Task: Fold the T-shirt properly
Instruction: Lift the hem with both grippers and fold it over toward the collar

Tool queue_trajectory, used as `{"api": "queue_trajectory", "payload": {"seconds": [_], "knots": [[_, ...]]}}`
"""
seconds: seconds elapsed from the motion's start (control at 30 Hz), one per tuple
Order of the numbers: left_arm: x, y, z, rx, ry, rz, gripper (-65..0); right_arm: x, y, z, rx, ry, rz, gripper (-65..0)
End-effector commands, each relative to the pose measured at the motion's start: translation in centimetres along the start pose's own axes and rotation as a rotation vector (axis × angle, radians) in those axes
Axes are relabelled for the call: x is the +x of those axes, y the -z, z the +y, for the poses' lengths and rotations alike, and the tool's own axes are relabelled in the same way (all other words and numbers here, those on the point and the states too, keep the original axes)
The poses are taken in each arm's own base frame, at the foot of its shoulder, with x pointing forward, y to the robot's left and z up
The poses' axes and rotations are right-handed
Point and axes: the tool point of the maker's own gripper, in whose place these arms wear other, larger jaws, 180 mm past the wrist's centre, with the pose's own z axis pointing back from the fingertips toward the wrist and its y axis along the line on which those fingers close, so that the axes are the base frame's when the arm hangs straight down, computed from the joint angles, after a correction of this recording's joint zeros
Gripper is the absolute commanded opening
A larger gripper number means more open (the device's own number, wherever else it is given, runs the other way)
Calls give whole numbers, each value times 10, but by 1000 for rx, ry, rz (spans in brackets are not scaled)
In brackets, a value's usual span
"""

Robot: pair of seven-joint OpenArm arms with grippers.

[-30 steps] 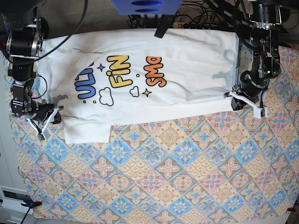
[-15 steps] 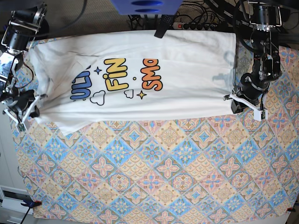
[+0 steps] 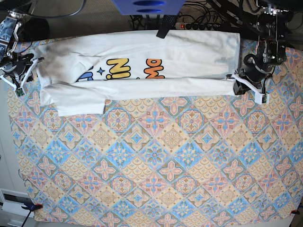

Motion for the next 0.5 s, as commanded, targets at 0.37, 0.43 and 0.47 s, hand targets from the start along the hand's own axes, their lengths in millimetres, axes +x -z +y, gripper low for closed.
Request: {"api": "queue_trajectory", "payload": {"seconds": [0.37, 0.43, 0.47], "knots": [[-46, 2, -14, 11, 208, 118, -650, 66, -40, -7, -98, -46, -215, -643], [-51, 4, -17, 16, 253, 130, -650, 77, -48, -5, -111, -67, -249, -641], [-51, 5, -18, 17, 271, 132, -650, 81, -51, -4, -114, -77, -259, -631]]}}
